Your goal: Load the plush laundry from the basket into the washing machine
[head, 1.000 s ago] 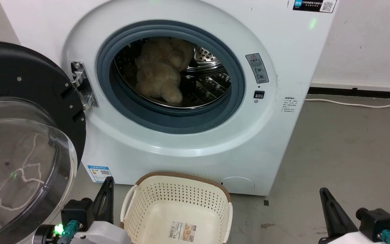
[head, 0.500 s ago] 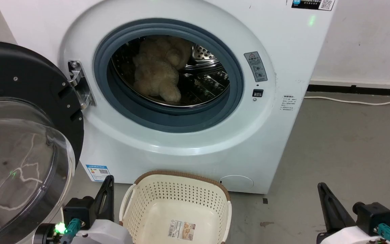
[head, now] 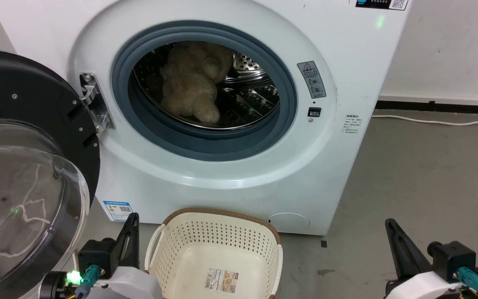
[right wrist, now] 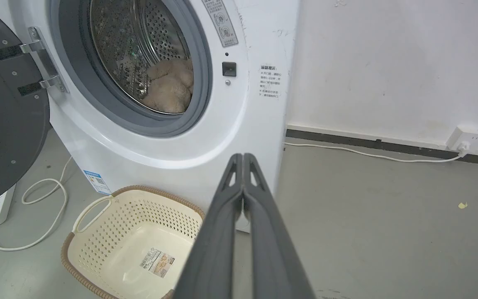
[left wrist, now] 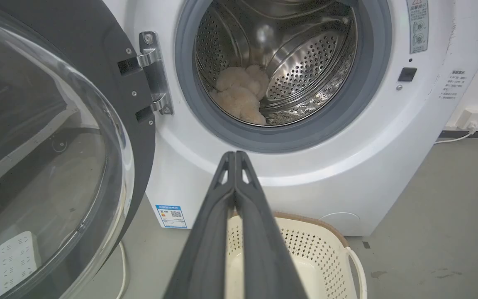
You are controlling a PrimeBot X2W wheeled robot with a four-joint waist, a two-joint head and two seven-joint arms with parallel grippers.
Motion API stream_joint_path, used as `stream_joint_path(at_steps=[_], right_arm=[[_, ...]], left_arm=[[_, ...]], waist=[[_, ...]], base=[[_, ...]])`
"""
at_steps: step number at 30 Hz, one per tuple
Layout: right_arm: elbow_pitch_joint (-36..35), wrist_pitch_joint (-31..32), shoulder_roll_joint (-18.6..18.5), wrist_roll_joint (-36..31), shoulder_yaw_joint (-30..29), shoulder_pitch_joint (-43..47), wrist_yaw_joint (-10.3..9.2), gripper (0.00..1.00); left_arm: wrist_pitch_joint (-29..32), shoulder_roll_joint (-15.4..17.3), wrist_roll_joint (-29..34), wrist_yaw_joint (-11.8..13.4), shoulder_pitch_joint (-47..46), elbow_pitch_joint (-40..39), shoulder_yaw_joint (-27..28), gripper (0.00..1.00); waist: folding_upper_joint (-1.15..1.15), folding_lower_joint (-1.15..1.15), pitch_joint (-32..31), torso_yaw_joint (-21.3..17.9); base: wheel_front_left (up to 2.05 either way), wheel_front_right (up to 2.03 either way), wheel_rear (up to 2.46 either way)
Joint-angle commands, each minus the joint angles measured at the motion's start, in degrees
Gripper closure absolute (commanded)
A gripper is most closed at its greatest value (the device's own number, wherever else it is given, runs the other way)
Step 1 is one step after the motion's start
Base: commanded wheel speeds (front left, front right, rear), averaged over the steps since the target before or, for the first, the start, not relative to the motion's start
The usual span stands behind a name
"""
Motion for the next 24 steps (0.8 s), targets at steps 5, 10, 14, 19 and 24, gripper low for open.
stream_joint_path(at_steps=[5, 10, 14, 19, 24], right_arm=[[-0.5, 0.7, -0.1, -1.1, 0.2, -1.5, 0.04, 1.00], [-0.6, 1.1, -0.1, -1.6, 0.3, -1.9, 0.04, 1.00], [-0.7, 1.4, -0.1, -2.1, 0.4, -2.2, 0.04, 1.00], [-0.8, 1.8, -0.1, -2.7, 0.5, -2.7, 0.04, 1.00], [-0.9, 2.2, -0.1, -3.2, 0.6, -3.1, 0.04, 1.00]], left_arm=[[0.4, -0.8, 1.3, -0.3, -0.8, -0.5, 0.8, 1.00], [0.8, -1.2, 2.1, -0.4, -0.9, -0.7, 1.2, 1.00], [1.1, -1.5, 2.7, -0.5, -1.0, -0.9, 1.5, 1.00], [1.4, -2.0, 3.4, -0.6, -1.0, -1.1, 1.9, 1.00], [1.8, -2.4, 4.2, -0.8, -1.1, -1.3, 2.4, 1.00]], waist=[[0.00, 0.00, 0.2, -0.1], [0.00, 0.00, 0.3, -0.3], [0.00, 0.00, 0.5, -0.4], [0.00, 0.00, 0.6, -0.5], [0.00, 0.00, 0.8, -0.6]], base=[[0.00, 0.00, 0.00], [0.00, 0.00, 0.00], [0.00, 0.00, 0.00], [0.00, 0.00, 0.00], [0.00, 0.00, 0.00]])
